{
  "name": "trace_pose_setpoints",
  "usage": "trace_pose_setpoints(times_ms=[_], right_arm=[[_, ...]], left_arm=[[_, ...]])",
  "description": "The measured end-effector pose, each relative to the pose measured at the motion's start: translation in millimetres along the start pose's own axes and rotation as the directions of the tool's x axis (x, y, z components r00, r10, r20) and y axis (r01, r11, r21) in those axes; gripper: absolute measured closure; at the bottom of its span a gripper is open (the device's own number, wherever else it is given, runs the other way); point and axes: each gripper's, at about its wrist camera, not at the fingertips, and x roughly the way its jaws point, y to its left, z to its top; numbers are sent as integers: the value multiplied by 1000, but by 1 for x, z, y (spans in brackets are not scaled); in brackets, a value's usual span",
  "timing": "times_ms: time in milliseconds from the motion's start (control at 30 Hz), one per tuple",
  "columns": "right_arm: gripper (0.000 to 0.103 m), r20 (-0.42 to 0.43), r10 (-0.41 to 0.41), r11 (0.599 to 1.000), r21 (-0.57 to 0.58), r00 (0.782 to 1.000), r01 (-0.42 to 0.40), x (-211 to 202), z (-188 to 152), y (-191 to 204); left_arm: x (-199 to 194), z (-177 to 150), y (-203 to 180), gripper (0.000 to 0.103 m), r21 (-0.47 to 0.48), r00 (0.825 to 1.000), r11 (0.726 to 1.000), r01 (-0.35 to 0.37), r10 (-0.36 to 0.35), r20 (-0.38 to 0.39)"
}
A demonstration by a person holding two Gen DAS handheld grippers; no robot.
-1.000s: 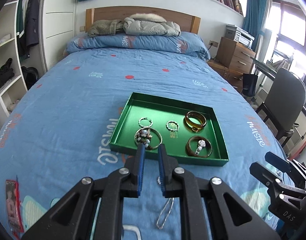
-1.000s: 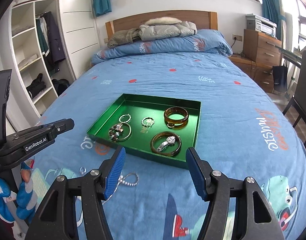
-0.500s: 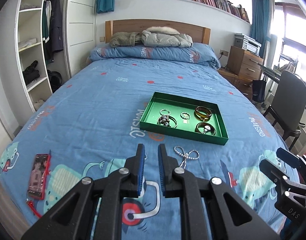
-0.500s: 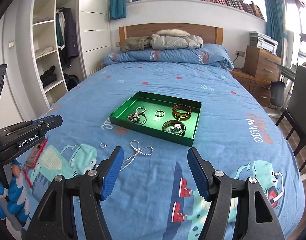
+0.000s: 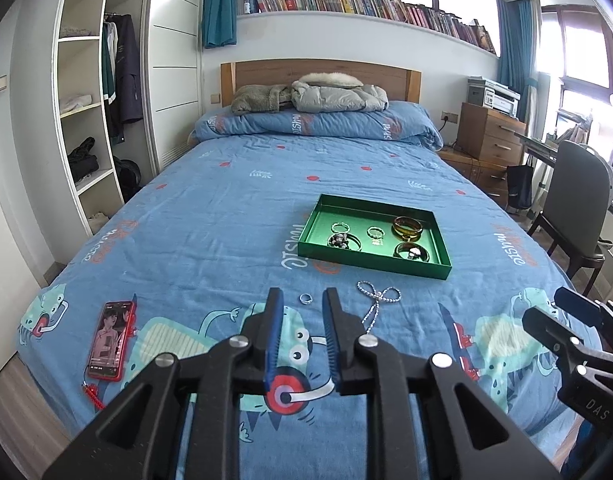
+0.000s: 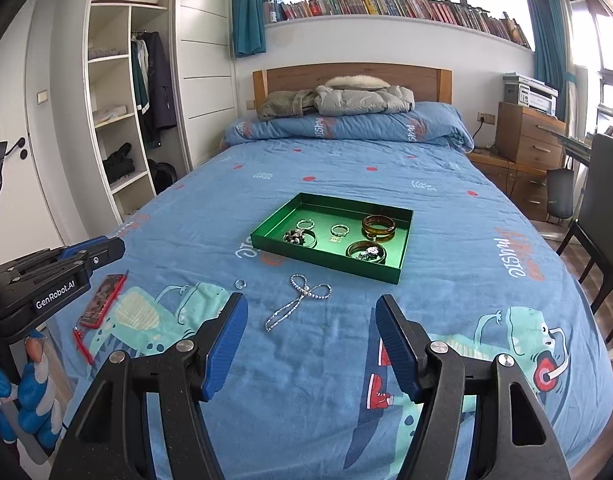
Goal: Organize jewelry
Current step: 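Move the left tool to the silver ring while the right tool approaches the pearl bow necklace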
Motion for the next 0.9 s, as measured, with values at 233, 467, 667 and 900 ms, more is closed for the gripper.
trace_pose_setpoints(times_ms=[233,467,667,900], right_arm=[[37,1,2,1000,6,1000,-2,-11,-8,-3],[37,-14,3,1000,13,1000,-3,-8,-13,-7],[37,-47,7,999,32,999,-5,12,-17,-12],[37,-107,29,999,42,994,-25,53,-22,-14]], left_arm=[[-8,-8,2,83,0,1000,1000,5,-5,-4],[4,-15,20,83,-13,999,1000,-4,4,-35],[28,-24,48,73,-28,997,1000,-4,1,-79],[70,-35,68,67,-40,990,999,18,-23,-142]])
